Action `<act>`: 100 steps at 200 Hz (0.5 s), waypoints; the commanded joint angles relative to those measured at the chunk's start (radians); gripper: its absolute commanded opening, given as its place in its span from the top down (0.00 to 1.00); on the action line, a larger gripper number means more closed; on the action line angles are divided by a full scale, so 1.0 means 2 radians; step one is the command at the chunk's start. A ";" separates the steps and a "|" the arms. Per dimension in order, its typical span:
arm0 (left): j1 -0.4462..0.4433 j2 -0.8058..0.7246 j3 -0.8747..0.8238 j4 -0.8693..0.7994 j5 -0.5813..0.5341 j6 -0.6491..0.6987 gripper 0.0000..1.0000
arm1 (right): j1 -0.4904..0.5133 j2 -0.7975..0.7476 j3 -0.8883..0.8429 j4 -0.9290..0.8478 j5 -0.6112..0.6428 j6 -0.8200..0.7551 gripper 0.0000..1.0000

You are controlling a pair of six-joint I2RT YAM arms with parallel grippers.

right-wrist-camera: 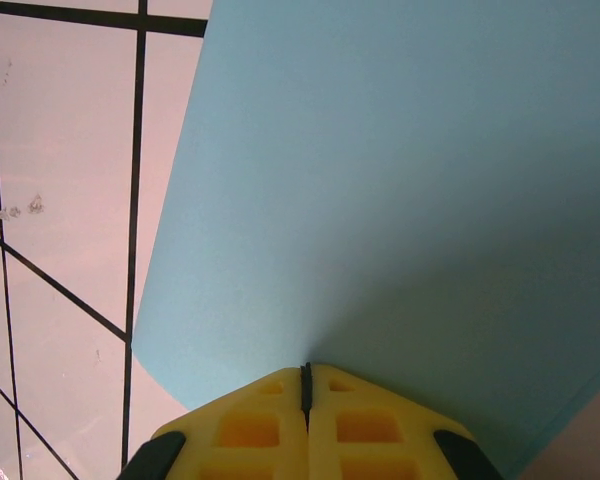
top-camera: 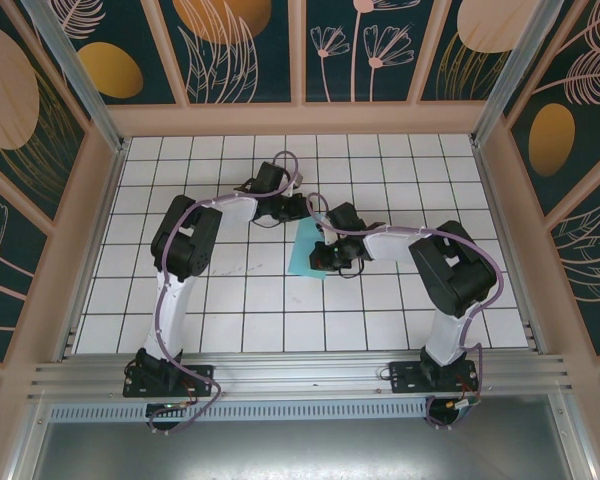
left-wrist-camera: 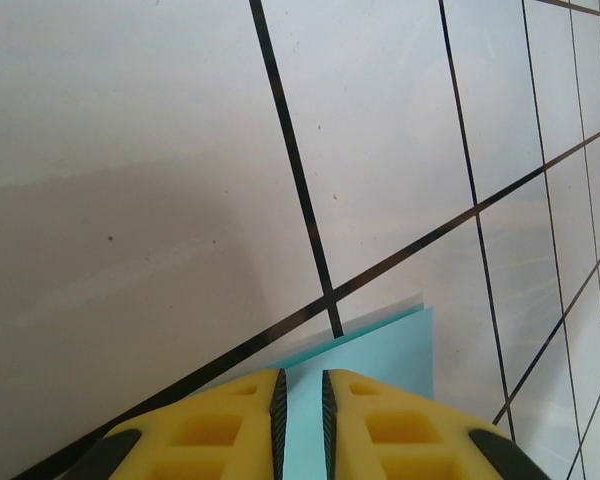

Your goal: Fold a paper plane with a square sheet of paper (fold left side to right side)

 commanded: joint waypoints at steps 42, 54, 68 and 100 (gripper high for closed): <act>0.031 0.009 0.041 0.005 -0.055 0.023 0.74 | -0.025 -0.011 -0.041 -0.092 0.040 -0.028 0.94; 0.034 -0.006 0.037 0.006 -0.056 0.026 0.71 | -0.024 -0.018 -0.040 -0.081 0.038 -0.030 0.93; 0.035 -0.030 0.024 0.008 -0.059 0.032 0.69 | -0.025 -0.029 -0.037 -0.059 0.027 -0.031 0.91; 0.035 -0.116 -0.066 0.038 -0.057 0.026 0.68 | -0.024 -0.074 -0.027 0.006 -0.002 -0.023 0.79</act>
